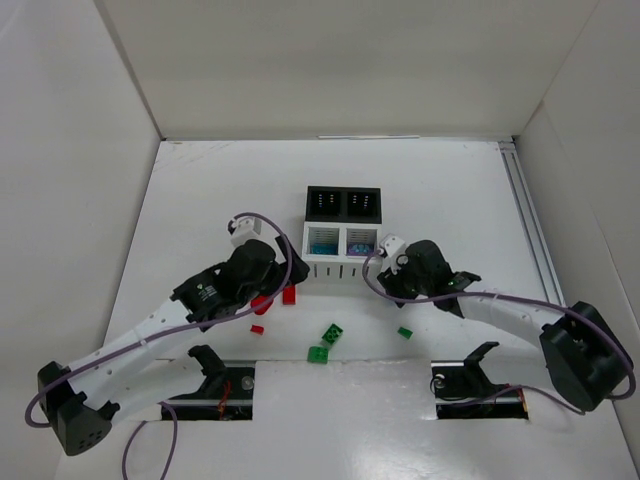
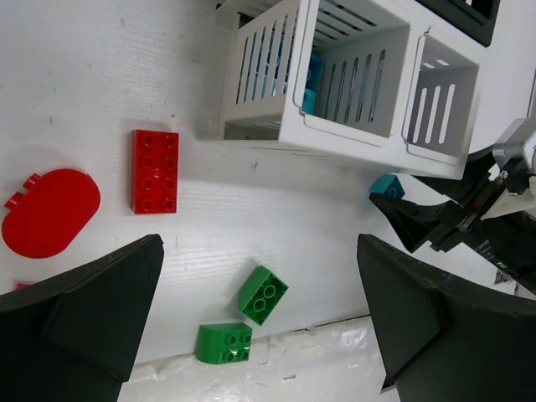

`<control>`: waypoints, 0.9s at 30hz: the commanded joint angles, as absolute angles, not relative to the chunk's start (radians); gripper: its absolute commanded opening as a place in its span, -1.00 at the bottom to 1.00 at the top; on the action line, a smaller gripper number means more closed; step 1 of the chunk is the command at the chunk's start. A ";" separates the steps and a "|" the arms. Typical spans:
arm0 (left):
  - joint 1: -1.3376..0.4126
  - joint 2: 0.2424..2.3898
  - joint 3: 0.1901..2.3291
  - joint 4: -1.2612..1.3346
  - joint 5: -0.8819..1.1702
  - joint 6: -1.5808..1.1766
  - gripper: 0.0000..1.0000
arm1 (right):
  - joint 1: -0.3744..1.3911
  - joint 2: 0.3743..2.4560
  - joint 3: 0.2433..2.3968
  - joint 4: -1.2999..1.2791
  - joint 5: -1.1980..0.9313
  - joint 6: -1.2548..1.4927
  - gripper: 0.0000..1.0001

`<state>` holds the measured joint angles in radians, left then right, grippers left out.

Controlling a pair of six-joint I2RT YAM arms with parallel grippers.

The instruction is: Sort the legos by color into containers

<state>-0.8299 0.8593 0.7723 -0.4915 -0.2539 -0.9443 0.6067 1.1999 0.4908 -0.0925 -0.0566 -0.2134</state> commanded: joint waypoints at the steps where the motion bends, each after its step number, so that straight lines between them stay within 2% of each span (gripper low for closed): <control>1: -0.834 0.824 0.755 -0.497 -0.250 -1.002 1.00 | 0.617 1.213 0.474 0.012 -0.093 -0.204 0.27; 7: -0.834 0.815 0.746 -0.518 -0.270 -1.032 1.00 | 0.617 1.244 0.442 0.012 -0.103 -0.173 0.19; 8: -0.834 0.815 0.746 -0.518 -0.270 -1.032 1.00 | 0.617 1.244 0.442 0.012 -0.103 -0.173 0.04; 12: -0.834 0.815 0.736 -0.528 -0.270 -1.052 1.00 | 0.617 1.163 0.431 -0.012 -0.115 -0.147 -0.33; 13: -0.834 0.815 0.736 -0.537 -0.279 -1.052 1.00 | 0.617 1.137 0.448 -0.030 -0.115 -0.147 -0.36; 21: -0.834 0.834 0.693 -0.537 -0.261 -1.071 1.00 | 0.617 0.902 0.667 -0.317 0.002 -0.219 -0.44; 24: -0.834 0.844 0.684 -0.537 -0.252 -1.083 1.00 | 0.617 0.893 0.768 -0.305 -0.087 -0.255 -0.44; 27: -0.825 0.853 0.664 -0.537 -0.241 -1.115 1.00 | 0.658 0.975 0.870 -0.217 -0.176 -0.293 -0.44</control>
